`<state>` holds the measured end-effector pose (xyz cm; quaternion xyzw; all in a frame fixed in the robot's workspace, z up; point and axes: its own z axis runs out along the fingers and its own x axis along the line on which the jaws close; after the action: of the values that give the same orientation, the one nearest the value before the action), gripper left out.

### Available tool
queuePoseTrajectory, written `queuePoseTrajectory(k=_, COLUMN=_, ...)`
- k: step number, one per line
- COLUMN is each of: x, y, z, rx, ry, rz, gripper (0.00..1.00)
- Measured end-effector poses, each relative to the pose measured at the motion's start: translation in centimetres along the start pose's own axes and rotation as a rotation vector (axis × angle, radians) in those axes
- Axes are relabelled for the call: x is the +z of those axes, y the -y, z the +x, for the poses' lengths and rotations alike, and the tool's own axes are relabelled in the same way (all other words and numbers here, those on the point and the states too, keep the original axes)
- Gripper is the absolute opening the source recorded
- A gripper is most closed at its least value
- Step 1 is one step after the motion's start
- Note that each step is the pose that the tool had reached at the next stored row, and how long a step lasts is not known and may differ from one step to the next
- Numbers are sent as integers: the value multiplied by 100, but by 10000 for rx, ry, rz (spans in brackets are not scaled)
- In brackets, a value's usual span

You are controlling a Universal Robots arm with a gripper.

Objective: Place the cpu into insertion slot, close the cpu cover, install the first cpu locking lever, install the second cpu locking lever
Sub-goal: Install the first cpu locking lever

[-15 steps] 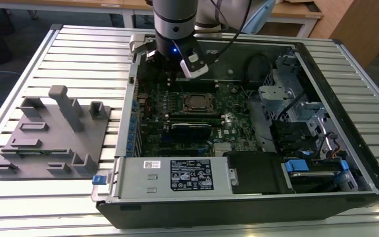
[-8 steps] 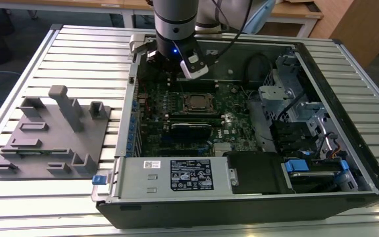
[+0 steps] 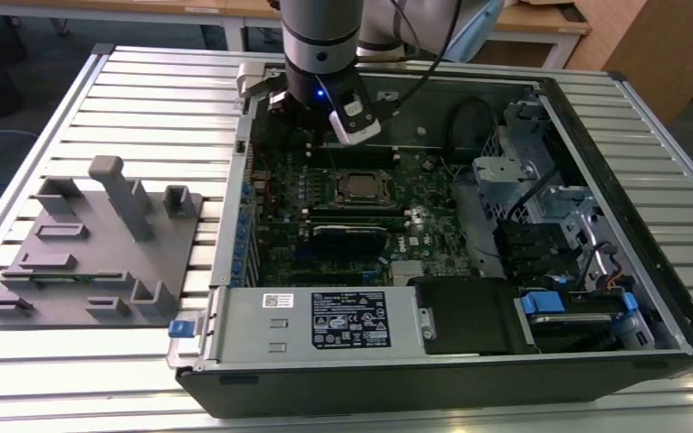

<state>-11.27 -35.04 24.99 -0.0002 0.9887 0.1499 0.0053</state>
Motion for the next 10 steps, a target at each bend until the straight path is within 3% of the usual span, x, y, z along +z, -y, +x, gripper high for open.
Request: queuePoseTrajectory(k=10, x=33, y=15, z=-10, rx=1, ry=-1, rz=-77, gripper=10)
